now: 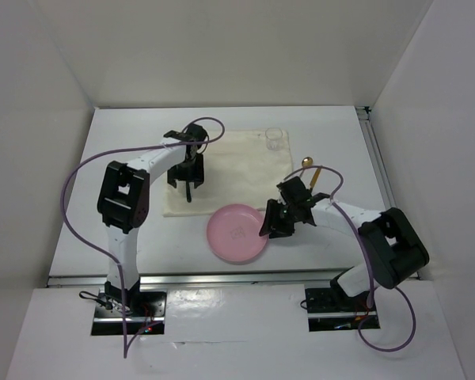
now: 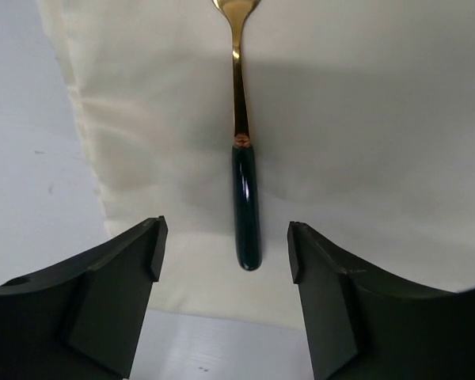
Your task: Set the dinner table for one person
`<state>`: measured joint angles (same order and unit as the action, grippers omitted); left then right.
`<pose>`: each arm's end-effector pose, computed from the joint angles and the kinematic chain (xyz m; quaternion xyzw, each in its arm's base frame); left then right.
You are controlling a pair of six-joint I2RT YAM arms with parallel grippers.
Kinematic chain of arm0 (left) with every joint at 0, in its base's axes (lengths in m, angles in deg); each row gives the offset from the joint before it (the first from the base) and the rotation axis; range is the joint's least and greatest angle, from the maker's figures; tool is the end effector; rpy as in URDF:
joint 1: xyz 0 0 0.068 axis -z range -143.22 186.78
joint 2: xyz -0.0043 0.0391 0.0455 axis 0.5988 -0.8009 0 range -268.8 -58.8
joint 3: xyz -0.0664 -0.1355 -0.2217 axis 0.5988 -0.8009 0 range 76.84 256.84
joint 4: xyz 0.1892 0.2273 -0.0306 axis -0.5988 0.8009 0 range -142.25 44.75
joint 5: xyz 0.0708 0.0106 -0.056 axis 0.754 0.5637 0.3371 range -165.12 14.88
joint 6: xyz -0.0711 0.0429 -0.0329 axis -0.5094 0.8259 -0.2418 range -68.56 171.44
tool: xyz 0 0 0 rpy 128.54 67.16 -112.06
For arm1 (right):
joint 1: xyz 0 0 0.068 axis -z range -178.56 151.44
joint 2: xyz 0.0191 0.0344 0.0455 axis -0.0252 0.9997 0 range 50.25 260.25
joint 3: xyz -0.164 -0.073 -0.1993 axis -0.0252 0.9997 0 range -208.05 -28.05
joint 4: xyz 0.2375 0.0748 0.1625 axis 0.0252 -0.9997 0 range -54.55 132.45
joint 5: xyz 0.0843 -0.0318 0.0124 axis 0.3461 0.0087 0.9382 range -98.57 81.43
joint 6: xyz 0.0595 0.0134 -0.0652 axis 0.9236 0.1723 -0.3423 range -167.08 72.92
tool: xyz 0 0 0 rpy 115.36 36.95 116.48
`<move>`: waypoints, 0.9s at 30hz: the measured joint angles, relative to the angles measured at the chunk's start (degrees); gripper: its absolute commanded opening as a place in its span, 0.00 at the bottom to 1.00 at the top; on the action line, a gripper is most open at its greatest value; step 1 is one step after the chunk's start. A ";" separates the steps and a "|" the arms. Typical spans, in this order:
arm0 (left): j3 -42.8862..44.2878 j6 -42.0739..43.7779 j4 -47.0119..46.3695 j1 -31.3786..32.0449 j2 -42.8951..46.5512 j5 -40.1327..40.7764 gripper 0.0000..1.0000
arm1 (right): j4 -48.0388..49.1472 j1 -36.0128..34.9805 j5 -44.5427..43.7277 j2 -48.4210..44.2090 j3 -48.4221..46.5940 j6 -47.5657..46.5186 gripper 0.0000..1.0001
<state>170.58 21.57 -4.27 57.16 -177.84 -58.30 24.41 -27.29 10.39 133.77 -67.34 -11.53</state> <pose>0.4490 -0.1422 0.1296 -0.1021 0.9736 0.0699 0.1916 0.2549 0.1692 0.0846 0.0175 0.9583 0.2612 0.1150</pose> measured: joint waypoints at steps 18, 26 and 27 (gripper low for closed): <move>7.28 -0.44 6.45 -0.04 19.61 1.77 0.82 | -14.78 0.81 -9.60 -6.23 -19.41 -2.45 0.00; 5.73 -1.75 6.69 -0.24 25.77 1.95 0.82 | -15.50 4.70 -12.85 16.31 -41.68 -4.35 0.00; 5.62 -1.86 6.67 -0.39 26.38 1.92 0.82 | -15.52 5.01 -13.14 20.02 -44.19 -4.63 0.00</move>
<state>176.20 19.71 2.40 56.77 -151.46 -56.38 8.89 -22.28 -2.75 153.79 -111.53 -16.16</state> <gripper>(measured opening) 0.823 0.079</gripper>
